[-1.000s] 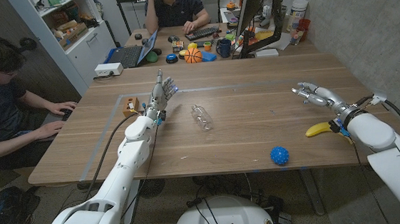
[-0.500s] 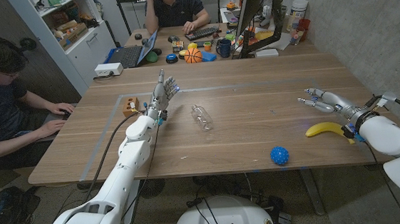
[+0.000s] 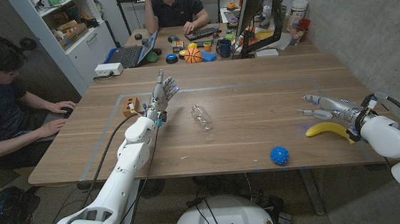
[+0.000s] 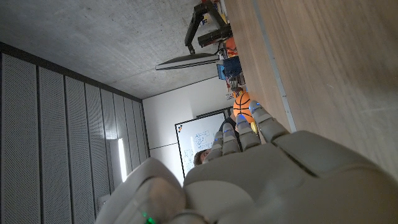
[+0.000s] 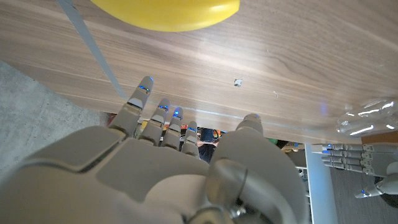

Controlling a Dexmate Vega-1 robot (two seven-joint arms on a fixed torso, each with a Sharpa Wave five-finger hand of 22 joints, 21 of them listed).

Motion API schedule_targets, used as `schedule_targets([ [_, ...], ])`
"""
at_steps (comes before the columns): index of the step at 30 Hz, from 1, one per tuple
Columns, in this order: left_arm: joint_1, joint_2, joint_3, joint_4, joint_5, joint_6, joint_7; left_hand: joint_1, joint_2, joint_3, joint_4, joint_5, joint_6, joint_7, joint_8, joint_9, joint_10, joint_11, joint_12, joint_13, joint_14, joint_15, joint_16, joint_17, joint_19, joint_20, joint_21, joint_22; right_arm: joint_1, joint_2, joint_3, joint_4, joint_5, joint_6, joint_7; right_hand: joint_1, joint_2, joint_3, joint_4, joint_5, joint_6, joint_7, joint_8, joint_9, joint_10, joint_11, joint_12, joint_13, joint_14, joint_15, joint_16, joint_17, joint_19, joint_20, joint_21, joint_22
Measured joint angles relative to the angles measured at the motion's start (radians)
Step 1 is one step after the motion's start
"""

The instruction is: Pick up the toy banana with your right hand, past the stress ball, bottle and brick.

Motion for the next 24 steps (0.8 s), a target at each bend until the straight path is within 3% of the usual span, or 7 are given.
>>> schedule_targets([
  [8, 0.012, 0.008, 0.000, -0.030, 0.004, 0.007, 0.006, 0.000, 0.000, 0.000, 0.000, 0.000, 0.000, 0.000, 0.000, 0.000, 0.004, -0.003, 0.000, 0.000, 0.000, 0.000, 0.000, 0.000, 0.000, 0.000, 0.000, 0.000, -0.027, -0.017, 0.004, -0.012, -0.080, 0.009, 0.000, 0.009, 0.002, 0.004, -0.004, 0.004, 0.008, -0.008, 0.000, 0.000, 0.000, 0.000, 0.000, 0.000, 0.000, 0.000, 0.000, 0.000, 0.000, 0.000, 0.000, 0.000],
  [10, 0.013, 0.009, 0.000, -0.035, 0.008, 0.016, 0.011, 0.000, 0.000, 0.000, 0.000, 0.000, 0.000, 0.000, 0.000, 0.000, 0.004, -0.004, 0.000, 0.000, 0.000, 0.000, 0.000, 0.000, 0.000, 0.000, 0.000, 0.000, -0.061, -0.033, 0.018, -0.024, -0.099, 0.010, 0.000, 0.012, -0.001, 0.004, -0.004, 0.004, 0.010, -0.010, 0.004, 0.000, 0.000, 0.000, 0.000, 0.000, 0.000, 0.000, -0.004, 0.000, 0.004, -0.004, 0.000, 0.000],
  [24, 0.028, 0.012, 0.007, -0.077, 0.015, 0.033, 0.020, 0.000, 0.000, 0.000, 0.000, 0.000, 0.000, 0.000, 0.000, 0.000, 0.004, -0.003, 0.000, 0.000, 0.000, 0.000, 0.000, 0.000, 0.000, 0.000, 0.000, 0.000, -0.121, -0.039, 0.068, -0.033, -0.178, 0.018, 0.000, 0.022, 0.000, 0.008, -0.008, 0.011, 0.020, -0.013, 0.008, 0.000, -0.004, -0.004, 0.000, 0.000, 0.000, 0.000, -0.004, 0.005, 0.000, -0.007, 0.000, 0.000],
])
